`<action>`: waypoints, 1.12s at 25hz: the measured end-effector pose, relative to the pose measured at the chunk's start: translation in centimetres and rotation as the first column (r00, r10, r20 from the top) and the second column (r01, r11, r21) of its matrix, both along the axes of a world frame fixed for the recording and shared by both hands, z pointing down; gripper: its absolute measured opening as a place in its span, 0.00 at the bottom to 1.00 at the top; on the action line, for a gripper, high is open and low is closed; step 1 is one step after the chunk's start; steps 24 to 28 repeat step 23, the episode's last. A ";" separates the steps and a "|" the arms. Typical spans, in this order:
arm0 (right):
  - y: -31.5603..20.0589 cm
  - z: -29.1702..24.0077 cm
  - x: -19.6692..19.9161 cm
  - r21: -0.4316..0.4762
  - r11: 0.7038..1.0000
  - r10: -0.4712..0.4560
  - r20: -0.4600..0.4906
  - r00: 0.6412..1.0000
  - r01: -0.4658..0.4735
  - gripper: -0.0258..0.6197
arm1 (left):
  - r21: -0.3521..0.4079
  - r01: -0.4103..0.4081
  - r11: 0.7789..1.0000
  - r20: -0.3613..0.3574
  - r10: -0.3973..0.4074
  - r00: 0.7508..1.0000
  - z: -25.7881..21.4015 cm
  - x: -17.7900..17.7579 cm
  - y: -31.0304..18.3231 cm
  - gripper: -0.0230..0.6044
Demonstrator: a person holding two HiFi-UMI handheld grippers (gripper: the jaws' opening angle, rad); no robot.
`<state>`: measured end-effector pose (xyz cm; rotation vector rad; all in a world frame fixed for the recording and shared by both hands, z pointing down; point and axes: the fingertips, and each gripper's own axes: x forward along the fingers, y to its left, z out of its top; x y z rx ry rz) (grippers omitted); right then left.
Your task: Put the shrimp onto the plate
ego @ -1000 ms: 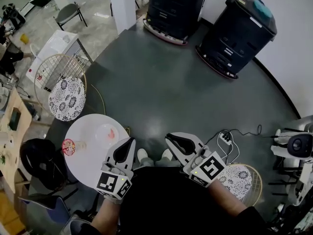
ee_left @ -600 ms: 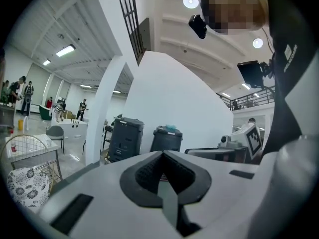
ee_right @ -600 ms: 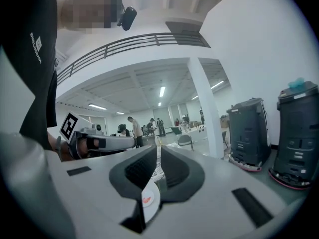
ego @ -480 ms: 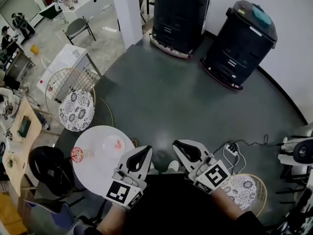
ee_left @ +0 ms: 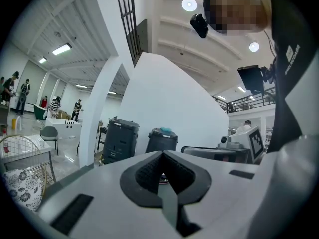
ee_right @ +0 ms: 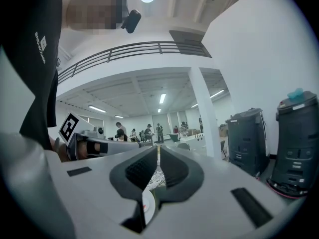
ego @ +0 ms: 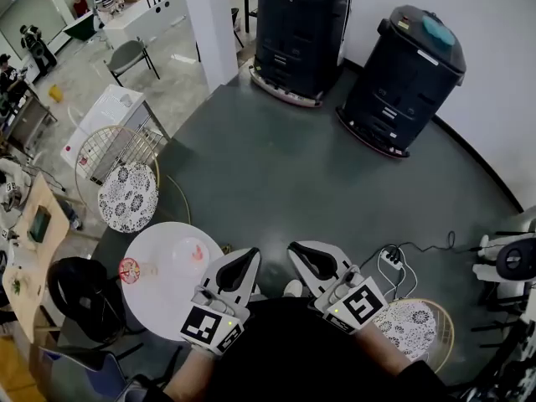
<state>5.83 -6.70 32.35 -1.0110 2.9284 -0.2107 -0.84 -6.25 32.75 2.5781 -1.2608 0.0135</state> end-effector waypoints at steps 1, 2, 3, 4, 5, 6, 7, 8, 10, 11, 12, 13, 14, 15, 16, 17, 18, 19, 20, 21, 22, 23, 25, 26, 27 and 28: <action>0.1 0.0 -0.1 0.008 1.000 0.000 -0.005 1.000 0.000 0.09 | -0.002 0.003 1.000 -0.003 -0.003 1.000 0.0 -0.1 -0.1 0.05; 0.1 0.0 -0.2 0.011 1.000 -0.002 -0.011 1.000 0.002 0.09 | -0.005 0.006 1.000 -0.006 -0.006 1.000 0.1 -0.3 -0.1 0.05; 0.1 0.0 -0.3 0.013 1.000 -0.004 -0.017 1.000 0.004 0.09 | -0.007 0.008 1.000 -0.009 -0.008 1.000 0.1 -0.4 -0.2 0.05; 0.1 0.0 -0.5 0.017 1.000 -0.006 -0.021 1.000 0.006 0.09 | -0.008 0.009 1.000 -0.011 -0.009 1.000 0.2 -0.6 -0.2 0.05; 0.1 0.0 -0.5 0.021 1.000 -0.006 -0.020 1.000 0.007 0.09 | -0.010 0.011 1.000 -0.012 -0.011 1.000 0.3 -0.6 -0.3 0.05; 0.0 -0.1 -0.5 0.022 1.000 -0.005 -0.017 1.000 0.005 0.09 | -0.012 0.012 1.000 -0.013 -0.012 1.000 0.4 -0.7 -0.3 0.04; -0.1 -0.1 -0.4 0.021 1.000 -0.003 -0.014 1.000 0.003 0.09 | -0.016 0.014 1.000 -0.015 -0.014 1.000 0.6 -0.7 -0.4 0.05; -0.2 0.0 -0.3 0.018 1.000 0.001 -0.014 1.000 -0.001 0.09 | -0.020 0.016 1.000 -0.018 -0.016 1.000 0.7 -0.7 -0.5 0.05; -0.4 0.2 -0.1 0.012 1.000 0.010 -0.018 1.000 -0.010 0.09 | -0.024 0.019 1.000 -0.026 -0.020 0.999 0.8 -0.8 -0.7 0.05; -0.5 0.3 -0.1 0.009 1.000 0.013 -0.022 1.000 -0.012 0.09 | -0.024 0.019 1.000 -0.030 -0.020 0.999 0.8 -0.8 -0.8 0.05; -0.5 0.4 -0.2 0.005 1.000 0.013 -0.026 1.000 -0.013 0.09 | -0.023 0.018 1.000 -0.033 -0.019 0.999 0.9 -0.9 -0.8 0.05; -0.5 0.4 -0.2 0.001 1.000 0.012 -0.029 0.999 -0.012 0.09 | -0.021 0.015 1.000 -0.034 -0.016 0.999 0.9 -0.9 -0.8 0.05; -0.5 0.5 -0.3 -0.003 1.000 0.012 -0.031 0.999 -0.012 0.09 | -0.018 0.011 1.000 -0.033 -0.012 0.999 0.9 -0.8 -0.8 0.05; -0.6 0.5 -0.3 -0.007 1.000 0.012 -0.031 0.999 -0.013 0.09 | -0.015 0.007 1.000 -0.033 -0.007 0.999 0.9 -0.8 -0.8 0.05; -0.6 0.6 -0.4 -0.009 1.000 0.012 -0.030 0.999 -0.013 0.09 | -0.013 0.004 1.000 -0.033 -0.004 0.999 1.0 -0.8 -0.9 0.05; -0.7 0.7 -0.5 -0.010 1.000 0.011 -0.030 0.999 -0.011 0.09 | -0.012 0.004 1.000 -0.032 -0.004 0.999 1.1 -0.8 -0.9 0.05; -0.8 0.7 -0.6 -0.008 1.000 0.008 -0.032 0.999 -0.009 0.09 | -0.012 0.007 1.000 -0.031 -0.007 1.000 1.2 -0.9 -1.0 0.05; -0.9 0.7 -0.8 -0.005 1.000 0.005 -0.034 0.999 -0.006 0.09 | -0.012 0.010 1.000 -0.029 -0.011 1.000 1.3 -1.1 -1.0 0.05; -1.0 0.6 -0.9 -0.001 1.000 0.004 -0.036 0.999 -0.004 0.09 | -0.014 0.014 1.000 -0.028 -0.014 0.999 1.5 -1.3 -1.1 0.05; -1.1 0.7 -1.1 0.002 1.000 0.003 -0.038 0.999 -0.003 0.09 | -0.016 0.016 1.000 -0.028 -0.017 0.999 1.6 -1.5 -1.2 0.05; -1.1 0.7 -1.2 0.005 1.000 0.004 -0.038 0.999 -0.004 0.09 | -0.019 0.018 1.000 -0.028 -0.019 0.999 1.7 -1.6 -1.3 0.05; -1.2 0.8 -1.3 0.008 1.000 0.005 -0.039 0.999 -0.005 0.09 | -0.021 0.020 1.000 -0.029 -0.021 0.999 1.9 -1.8 -1.3 0.05; -1.2 0.8 -1.3 0.008 1.000 0.005 -0.039 0.999 -0.005 0.09 | -0.021 0.020 1.000 -0.029 -0.021 0.999 1.9 -1.8 -1.3 0.05; -1.2 0.8 -1.3 0.008 1.000 0.005 -0.039 0.999 -0.005 0.09 | -0.021 0.020 1.000 -0.029 -0.021 0.999 1.9 -1.8 -1.3 0.05; -1.2 0.8 -1.3 0.008 1.000 0.005 -0.039 0.999 -0.005 0.09 | -0.021 0.020 1.000 -0.029 -0.021 0.999 1.9 -1.8 -1.3 0.05; -1.2 0.8 -1.3 0.008 1.000 0.005 -0.039 0.999 -0.005 0.09 | -0.021 0.020 1.000 -0.029 -0.021 0.999 1.9 -1.8 -1.3 0.05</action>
